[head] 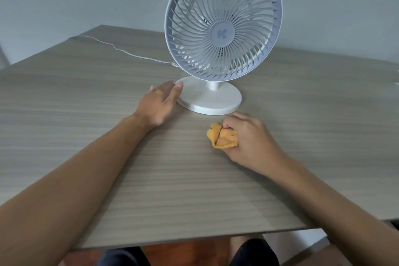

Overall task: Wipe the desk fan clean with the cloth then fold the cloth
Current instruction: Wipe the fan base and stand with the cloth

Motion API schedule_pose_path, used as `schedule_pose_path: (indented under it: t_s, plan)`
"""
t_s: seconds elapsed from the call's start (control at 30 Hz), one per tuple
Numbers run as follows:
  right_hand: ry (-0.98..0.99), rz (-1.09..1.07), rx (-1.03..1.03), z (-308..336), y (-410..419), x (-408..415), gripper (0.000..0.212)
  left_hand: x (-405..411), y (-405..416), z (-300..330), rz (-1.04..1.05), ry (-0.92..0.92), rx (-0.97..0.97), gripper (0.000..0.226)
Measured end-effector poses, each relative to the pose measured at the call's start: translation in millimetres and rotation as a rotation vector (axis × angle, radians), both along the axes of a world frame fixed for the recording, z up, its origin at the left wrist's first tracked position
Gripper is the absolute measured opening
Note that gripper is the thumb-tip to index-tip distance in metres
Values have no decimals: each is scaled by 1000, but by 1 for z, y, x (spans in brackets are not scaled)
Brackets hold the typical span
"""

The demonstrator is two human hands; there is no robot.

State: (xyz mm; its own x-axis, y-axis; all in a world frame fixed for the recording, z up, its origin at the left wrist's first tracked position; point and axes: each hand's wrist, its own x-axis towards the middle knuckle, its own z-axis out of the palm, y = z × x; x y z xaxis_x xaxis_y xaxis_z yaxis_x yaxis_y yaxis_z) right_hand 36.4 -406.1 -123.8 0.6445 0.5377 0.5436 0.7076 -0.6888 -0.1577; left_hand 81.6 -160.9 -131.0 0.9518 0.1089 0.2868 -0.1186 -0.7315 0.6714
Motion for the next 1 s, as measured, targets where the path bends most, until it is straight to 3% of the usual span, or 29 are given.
schedule_pose_path:
  t_s: [0.13,0.3,0.5,0.73,1.0]
  plan:
    - [34,92,-21,2,17,-14,17,-14,23,6,84,-24,24,52]
    - [97,159,-85,8,49,-7,24,-21,40,10,203,-25,-71,57]
    - [163,166,-164,16,108,13,16,-16,50,9,273,-93,-258,62]
    - [219,-77,-204,27,168,46,30,-11,57,8,329,-164,-382,66]
    - [151,-14,-246,18,153,37,33,-12,61,5,279,-176,-446,75]
